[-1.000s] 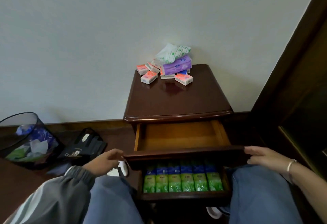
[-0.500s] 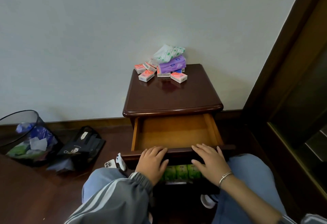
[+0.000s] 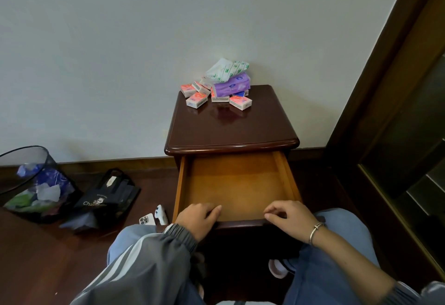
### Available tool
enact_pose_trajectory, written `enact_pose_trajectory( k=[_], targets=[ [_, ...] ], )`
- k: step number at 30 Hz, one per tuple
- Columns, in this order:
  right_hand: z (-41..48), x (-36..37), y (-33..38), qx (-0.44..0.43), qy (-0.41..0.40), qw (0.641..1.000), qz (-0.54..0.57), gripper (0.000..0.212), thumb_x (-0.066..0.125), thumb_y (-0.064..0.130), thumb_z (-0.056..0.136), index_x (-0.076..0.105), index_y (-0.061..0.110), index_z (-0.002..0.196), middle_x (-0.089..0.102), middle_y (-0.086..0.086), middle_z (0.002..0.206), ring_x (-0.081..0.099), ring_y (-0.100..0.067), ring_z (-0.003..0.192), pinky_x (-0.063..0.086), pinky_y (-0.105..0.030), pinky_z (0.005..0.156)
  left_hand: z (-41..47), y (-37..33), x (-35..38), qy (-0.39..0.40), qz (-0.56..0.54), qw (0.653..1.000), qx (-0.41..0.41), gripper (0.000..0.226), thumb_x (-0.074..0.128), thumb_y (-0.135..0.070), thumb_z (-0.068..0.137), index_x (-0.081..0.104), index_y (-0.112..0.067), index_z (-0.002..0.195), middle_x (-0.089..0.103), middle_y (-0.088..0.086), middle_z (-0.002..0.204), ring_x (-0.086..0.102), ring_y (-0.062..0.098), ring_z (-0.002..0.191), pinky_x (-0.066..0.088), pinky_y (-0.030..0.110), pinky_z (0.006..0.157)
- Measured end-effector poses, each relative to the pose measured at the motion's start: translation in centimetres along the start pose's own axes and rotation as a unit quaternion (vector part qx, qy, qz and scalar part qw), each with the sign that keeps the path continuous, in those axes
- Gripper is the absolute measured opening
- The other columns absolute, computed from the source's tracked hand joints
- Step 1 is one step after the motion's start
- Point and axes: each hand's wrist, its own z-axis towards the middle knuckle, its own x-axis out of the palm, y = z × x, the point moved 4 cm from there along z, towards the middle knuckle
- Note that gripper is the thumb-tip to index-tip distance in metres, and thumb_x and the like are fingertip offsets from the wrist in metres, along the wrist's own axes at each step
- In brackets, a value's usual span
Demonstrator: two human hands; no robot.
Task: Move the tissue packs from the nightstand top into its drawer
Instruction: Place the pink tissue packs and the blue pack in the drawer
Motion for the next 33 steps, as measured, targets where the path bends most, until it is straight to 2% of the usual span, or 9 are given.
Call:
enact_pose_trajectory(
  k=[5, 7, 9, 12, 15, 20, 23, 26, 33],
  targets=[
    [1.4, -0.9, 0.1, -0.002, 0.105, 0.994, -0.005, 0.023, 0.060, 0.045, 0.085, 0.064, 0.037, 0.105, 0.070, 0.013, 0.100, 0.062, 0.004, 0.096, 0.050, -0.022, 0.090, 1.6, 0.4, -0.6, 0.098, -0.060, 0.993, 0.005, 0.042, 0.041, -0.046, 0.097, 0.070, -0.016, 0.097, 0.073, -0.002, 0.087, 0.066, 0.012, 0.080, 0.053, 0.029, 0.076],
    [2.4, -2.1, 0.3, 0.000, 0.169, 0.986, -0.008, 0.029, 0.059, 0.048, 0.085, 0.060, 0.041, 0.113, 0.067, 0.014, 0.107, 0.059, 0.005, 0.100, 0.048, -0.018, 0.090, 2.5, 0.7, -1.5, 0.177, -0.129, 0.976, -0.006, 0.036, 0.045, -0.040, 0.098, 0.067, -0.012, 0.101, 0.073, 0.000, 0.090, 0.066, 0.008, 0.073, 0.053, 0.017, 0.065],
    [3.7, -4.2, 0.8, -0.004, 0.182, 0.983, 0.002, 0.026, 0.060, 0.048, 0.084, 0.058, 0.046, 0.111, 0.066, 0.017, 0.107, 0.058, 0.007, 0.101, 0.045, -0.013, 0.087, 3.5, 1.3, -3.4, 0.196, -0.170, 0.966, -0.011, 0.023, 0.048, -0.036, 0.097, 0.065, -0.022, 0.101, 0.072, -0.004, 0.093, 0.065, 0.003, 0.076, 0.048, 0.010, 0.062],
    [7.0, -8.2, 1.8, -0.016, 0.105, 0.994, 0.021, 0.021, 0.061, 0.042, 0.086, 0.059, 0.046, 0.106, 0.067, 0.018, 0.104, 0.058, 0.007, 0.100, 0.044, -0.013, 0.087, 5.7, 2.5, -7.9, 0.125, -0.207, 0.970, -0.014, 0.016, 0.050, -0.032, 0.096, 0.062, -0.032, 0.106, 0.071, -0.010, 0.094, 0.065, -0.002, 0.084, 0.048, 0.014, 0.073],
    [11.6, -11.1, 2.5, -0.026, -0.001, 0.999, 0.027, 0.024, 0.060, 0.035, 0.088, 0.059, 0.038, 0.111, 0.065, 0.014, 0.112, 0.059, -0.004, 0.109, 0.043, -0.019, 0.090, 8.8, 3.6, -12.3, 0.007, -0.241, 0.970, -0.002, 0.018, 0.051, -0.027, 0.096, 0.061, -0.029, 0.111, 0.071, -0.009, 0.097, 0.066, -0.002, 0.087, 0.052, 0.019, 0.084],
    [20.4, -10.9, 2.5, 0.024, -0.090, 0.990, -0.108, 0.057, 0.058, 0.042, 0.087, 0.042, 0.022, 0.138, 0.041, -0.001, 0.146, 0.038, -0.022, 0.135, 0.035, -0.038, 0.110, 15.0, 5.1, -14.6, -0.178, -0.172, 0.968, -0.041, 0.031, 0.054, -0.029, 0.095, 0.057, -0.019, 0.124, 0.061, -0.002, 0.118, 0.057, 0.014, 0.110, 0.043, 0.024, 0.090],
    [24.9, -9.7, 1.9, 0.074, -0.098, 0.981, -0.153, 0.077, 0.053, 0.057, 0.084, 0.022, 0.025, 0.147, 0.019, -0.002, 0.157, 0.017, -0.027, 0.144, 0.024, -0.048, 0.115, 18.6, 5.9, -14.1, -0.222, -0.111, 0.965, -0.082, 0.046, 0.053, -0.034, 0.094, 0.046, -0.016, 0.136, 0.049, 0.005, 0.137, 0.047, 0.021, 0.126, 0.039, 0.036, 0.104],
    [28.6, -8.9, 1.5, 0.106, -0.092, 0.979, -0.149, 0.087, 0.047, 0.068, 0.080, 0.008, 0.031, 0.148, 0.004, 0.001, 0.159, 0.001, -0.029, 0.147, 0.011, -0.056, 0.114, 21.7, 6.7, -13.8, -0.257, -0.046, 0.960, -0.103, 0.058, 0.052, -0.042, 0.092, 0.037, -0.016, 0.142, 0.039, 0.008, 0.145, 0.040, 0.026, 0.131, 0.035, 0.044, 0.107],
    [34.4, -7.3, 3.6, 0.015, -0.140, 0.969, -0.205, 0.082, 0.039, 0.071, 0.081, 0.008, 0.032, 0.147, 0.004, 0.003, 0.159, 0.006, -0.029, 0.145, 0.013, -0.056, 0.114, 29.3, 8.1, -13.8, -0.266, 0.024, 0.957, -0.110, 0.071, 0.045, -0.056, 0.089, 0.024, -0.022, 0.148, 0.022, 0.008, 0.156, 0.020, 0.027, 0.143, 0.020, 0.050, 0.114]
  ],
)
